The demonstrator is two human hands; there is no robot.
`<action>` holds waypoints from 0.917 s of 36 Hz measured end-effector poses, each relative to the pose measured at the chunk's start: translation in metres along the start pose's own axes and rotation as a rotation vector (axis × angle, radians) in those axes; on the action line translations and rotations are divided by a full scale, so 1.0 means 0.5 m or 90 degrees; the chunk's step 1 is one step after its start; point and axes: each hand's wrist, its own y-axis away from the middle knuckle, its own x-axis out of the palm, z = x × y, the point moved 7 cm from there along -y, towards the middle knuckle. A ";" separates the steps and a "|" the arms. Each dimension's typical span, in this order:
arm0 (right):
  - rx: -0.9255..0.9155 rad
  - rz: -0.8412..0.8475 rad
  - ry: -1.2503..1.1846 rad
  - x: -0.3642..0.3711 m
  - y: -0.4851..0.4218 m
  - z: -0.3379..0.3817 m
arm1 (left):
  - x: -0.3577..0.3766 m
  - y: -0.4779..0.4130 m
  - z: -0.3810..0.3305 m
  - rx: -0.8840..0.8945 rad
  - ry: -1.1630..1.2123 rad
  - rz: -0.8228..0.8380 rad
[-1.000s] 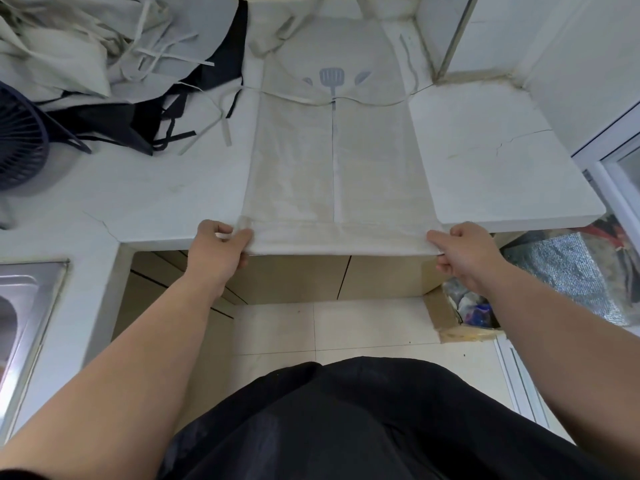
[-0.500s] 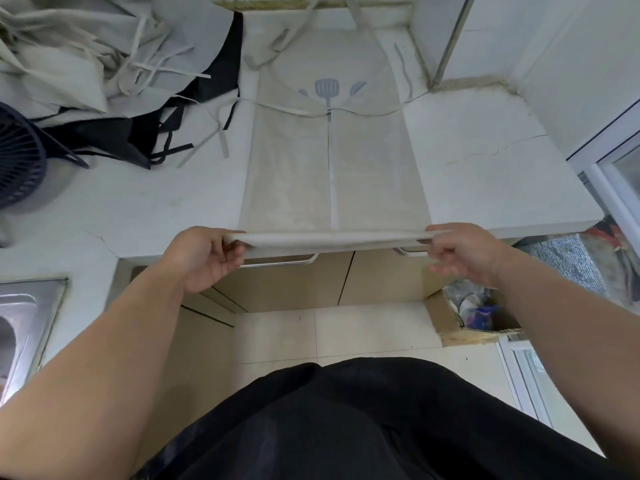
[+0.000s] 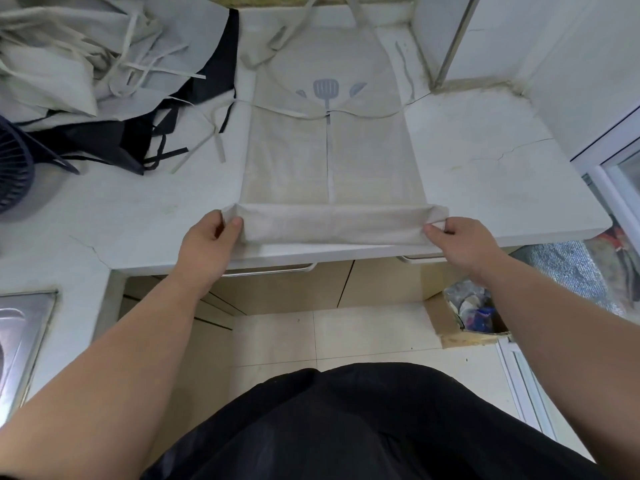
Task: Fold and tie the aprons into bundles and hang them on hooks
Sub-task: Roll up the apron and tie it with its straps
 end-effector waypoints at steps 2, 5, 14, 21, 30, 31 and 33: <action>-0.001 0.001 0.018 0.004 -0.008 0.006 | 0.007 -0.009 0.003 -0.006 -0.063 -0.001; 0.002 0.025 0.113 0.012 -0.020 0.018 | 0.015 -0.022 0.009 -0.025 -0.165 -0.009; 0.026 0.049 0.253 0.025 -0.040 0.024 | 0.011 -0.049 0.020 -0.051 -0.233 -0.069; 0.027 0.037 0.265 0.022 -0.046 0.021 | 0.012 -0.062 0.023 -0.061 -0.215 -0.026; 0.069 0.028 0.241 0.025 -0.055 0.012 | 0.017 -0.066 0.012 -0.057 -0.293 -0.012; 0.069 0.015 0.235 0.023 -0.055 0.010 | 0.017 -0.061 0.007 -0.061 -0.299 -0.030; 0.061 -0.036 0.207 0.014 -0.049 0.015 | 0.016 -0.050 -0.002 -0.059 -0.317 -0.074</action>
